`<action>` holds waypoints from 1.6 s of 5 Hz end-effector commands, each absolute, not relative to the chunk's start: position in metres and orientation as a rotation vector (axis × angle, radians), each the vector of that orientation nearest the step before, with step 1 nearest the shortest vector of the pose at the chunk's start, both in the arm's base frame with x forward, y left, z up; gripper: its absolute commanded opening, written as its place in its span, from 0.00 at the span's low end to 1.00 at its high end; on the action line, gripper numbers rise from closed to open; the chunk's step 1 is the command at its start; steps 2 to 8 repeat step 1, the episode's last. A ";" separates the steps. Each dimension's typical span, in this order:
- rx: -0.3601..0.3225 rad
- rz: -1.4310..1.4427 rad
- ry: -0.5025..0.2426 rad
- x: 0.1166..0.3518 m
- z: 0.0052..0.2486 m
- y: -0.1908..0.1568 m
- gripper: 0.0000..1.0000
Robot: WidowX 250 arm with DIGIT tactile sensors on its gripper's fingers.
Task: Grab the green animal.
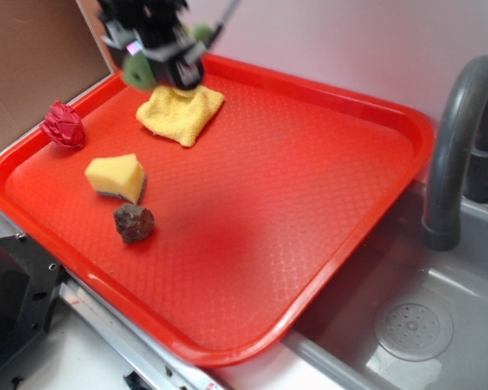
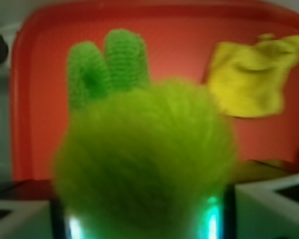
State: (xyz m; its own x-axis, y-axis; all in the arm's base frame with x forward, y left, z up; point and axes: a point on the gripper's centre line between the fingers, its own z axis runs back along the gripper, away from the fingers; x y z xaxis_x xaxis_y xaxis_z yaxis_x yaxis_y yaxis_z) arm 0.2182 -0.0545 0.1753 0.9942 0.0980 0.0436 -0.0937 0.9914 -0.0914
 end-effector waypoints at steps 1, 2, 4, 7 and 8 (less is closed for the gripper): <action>-0.099 0.066 -0.020 0.227 0.175 -0.050 0.00; -0.099 0.066 -0.020 0.227 0.175 -0.050 0.00; -0.099 0.066 -0.020 0.227 0.175 -0.050 0.00; -0.099 0.066 -0.020 0.227 0.175 -0.050 0.00; -0.099 0.066 -0.020 0.227 0.175 -0.050 0.00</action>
